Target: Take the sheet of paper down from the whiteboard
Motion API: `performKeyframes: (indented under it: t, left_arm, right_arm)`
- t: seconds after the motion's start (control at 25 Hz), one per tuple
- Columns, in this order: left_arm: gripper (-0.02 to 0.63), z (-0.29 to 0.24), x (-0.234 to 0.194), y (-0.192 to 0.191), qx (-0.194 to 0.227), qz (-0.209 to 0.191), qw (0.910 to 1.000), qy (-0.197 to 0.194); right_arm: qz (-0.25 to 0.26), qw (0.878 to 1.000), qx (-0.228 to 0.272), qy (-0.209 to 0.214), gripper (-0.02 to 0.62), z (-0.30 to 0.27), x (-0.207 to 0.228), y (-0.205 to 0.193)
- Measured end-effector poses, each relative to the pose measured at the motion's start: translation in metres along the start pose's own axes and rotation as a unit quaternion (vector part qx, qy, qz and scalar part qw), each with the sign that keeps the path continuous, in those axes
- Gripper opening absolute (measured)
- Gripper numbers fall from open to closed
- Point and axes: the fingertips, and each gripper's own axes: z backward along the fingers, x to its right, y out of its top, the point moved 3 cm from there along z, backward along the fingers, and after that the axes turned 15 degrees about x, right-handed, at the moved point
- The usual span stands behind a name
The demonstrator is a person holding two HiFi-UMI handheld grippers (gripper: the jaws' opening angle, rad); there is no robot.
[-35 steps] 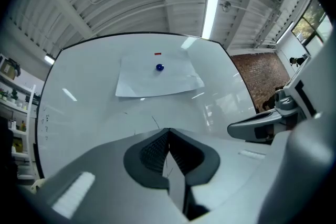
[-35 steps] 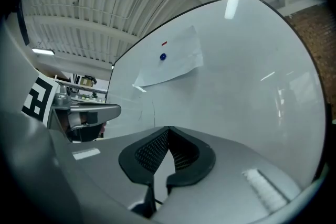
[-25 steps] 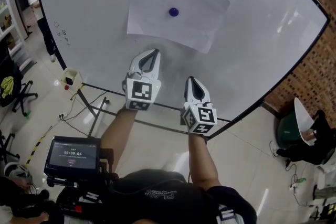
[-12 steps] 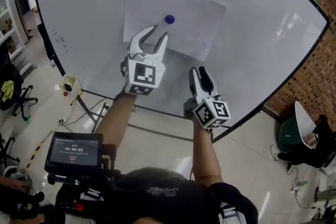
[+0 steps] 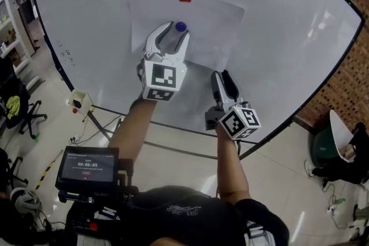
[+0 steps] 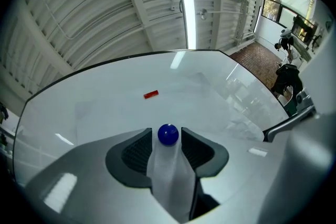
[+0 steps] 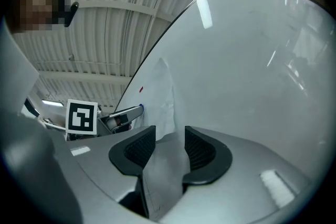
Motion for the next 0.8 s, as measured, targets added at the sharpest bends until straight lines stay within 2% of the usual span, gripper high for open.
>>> performKeyframes:
  t: [0.28, 0.48, 0.68, 0.8]
  left_arm:
    - [0.152, 0.0, -0.002, 0.009, 0.013, 0.005, 0.9998, 0.011]
    - [0.147, 0.0, -0.001, 0.009, 0.015, -0.009, 0.9996, 0.021]
    - [0.143, 0.003, -0.002, 0.009, 0.018, -0.011, 0.9995, 0.025]
    - [0.143, -0.004, 0.001, 0.004, 0.015, -0.01, 0.9995, 0.024]
  right_arm:
    - [-0.013, 1.0, 0.001, 0.021, 0.179, -0.008, -0.01, 0.004]
    - [-0.025, 0.999, -0.009, 0.032, 0.175, -0.018, -0.014, -0.004]
    - [-0.033, 0.999, -0.001, 0.038, 0.13, -0.024, -0.016, -0.005]
    - [-0.037, 0.999, 0.007, 0.032, 0.071, -0.03, -0.005, -0.002]
